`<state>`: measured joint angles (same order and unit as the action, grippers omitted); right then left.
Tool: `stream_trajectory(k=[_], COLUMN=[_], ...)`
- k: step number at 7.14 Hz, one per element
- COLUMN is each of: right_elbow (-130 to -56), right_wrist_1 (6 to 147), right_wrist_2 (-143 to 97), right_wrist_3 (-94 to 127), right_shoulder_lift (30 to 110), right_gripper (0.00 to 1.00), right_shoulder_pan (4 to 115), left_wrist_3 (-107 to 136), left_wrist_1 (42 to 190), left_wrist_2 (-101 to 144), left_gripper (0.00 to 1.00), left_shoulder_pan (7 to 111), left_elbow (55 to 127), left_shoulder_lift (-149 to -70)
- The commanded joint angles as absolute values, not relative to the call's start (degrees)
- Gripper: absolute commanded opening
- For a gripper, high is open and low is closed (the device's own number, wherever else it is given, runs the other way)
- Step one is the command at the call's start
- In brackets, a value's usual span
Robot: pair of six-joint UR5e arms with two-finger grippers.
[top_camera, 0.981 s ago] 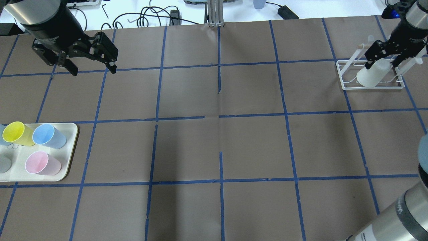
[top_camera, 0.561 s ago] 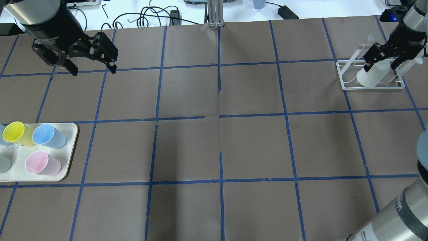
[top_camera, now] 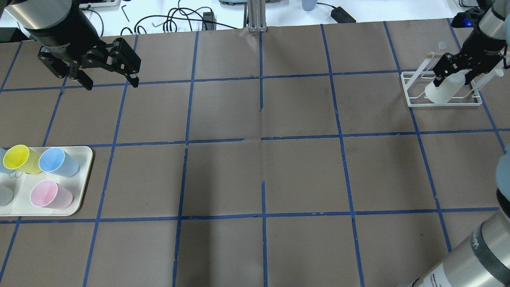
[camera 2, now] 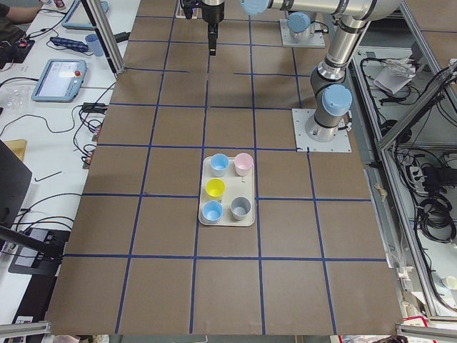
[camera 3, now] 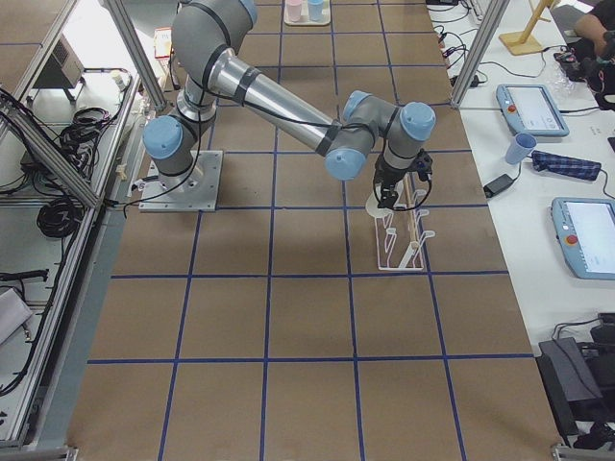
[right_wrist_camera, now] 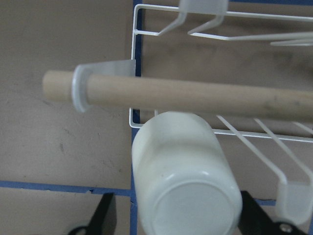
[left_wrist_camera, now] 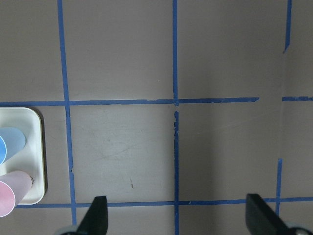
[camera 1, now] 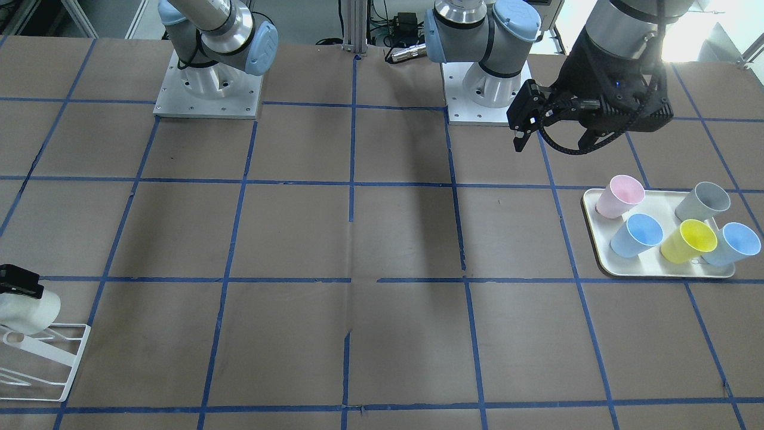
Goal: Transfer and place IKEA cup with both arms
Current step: 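Lift the white cup off the rack rod with the right gripper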
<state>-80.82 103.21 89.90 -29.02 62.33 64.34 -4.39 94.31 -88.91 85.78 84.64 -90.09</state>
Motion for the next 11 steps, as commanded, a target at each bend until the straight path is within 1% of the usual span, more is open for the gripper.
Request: stream_trajectory(k=[1, 2, 3, 6, 7, 9, 11], right_elbow=[-80.77, -80.77, -80.68, -79.02, -78.40, -77.08, -77.08], right_wrist_1=[103.18, 103.18, 103.10, 102.04, 99.52, 94.60, 88.18], right_wrist_2=[89.91, 89.91, 89.91, 90.09, 90.35, 91.76, 94.56], right_wrist_3=[-28.92, -28.83, -28.83, -28.91, -28.92, -28.74, -28.30], right_shoulder_lift=[62.31, 62.31, 62.40, 63.54, 64.68, 68.27, 73.80], right_gripper=[0.59, 0.52, 0.49, 0.47, 0.47, 0.46, 0.47], right_shoulder_pan=[64.34, 64.34, 64.34, 64.34, 64.25, 64.34, 64.34], left_wrist_3=[-4.39, -4.39, -4.39, -4.39, -4.39, -4.39, -4.48], left_wrist_1=[94.31, 94.31, 94.31, 94.31, 94.31, 94.31, 94.22], left_wrist_2=[-88.95, -88.86, -88.86, -88.77, -88.77, -88.51, -88.33], left_gripper=[1.00, 1.00, 1.00, 1.00, 1.00, 1.00, 1.00], left_shoulder_pan=[85.78, 85.78, 85.78, 85.78, 85.69, 85.61, 85.52], left_elbow=[84.73, 84.64, 84.64, 84.64, 84.64, 84.55, 84.55], left_shoulder_lift=[-90.09, -90.09, -90.00, -90.00, -90.09, -90.00, -89.91])
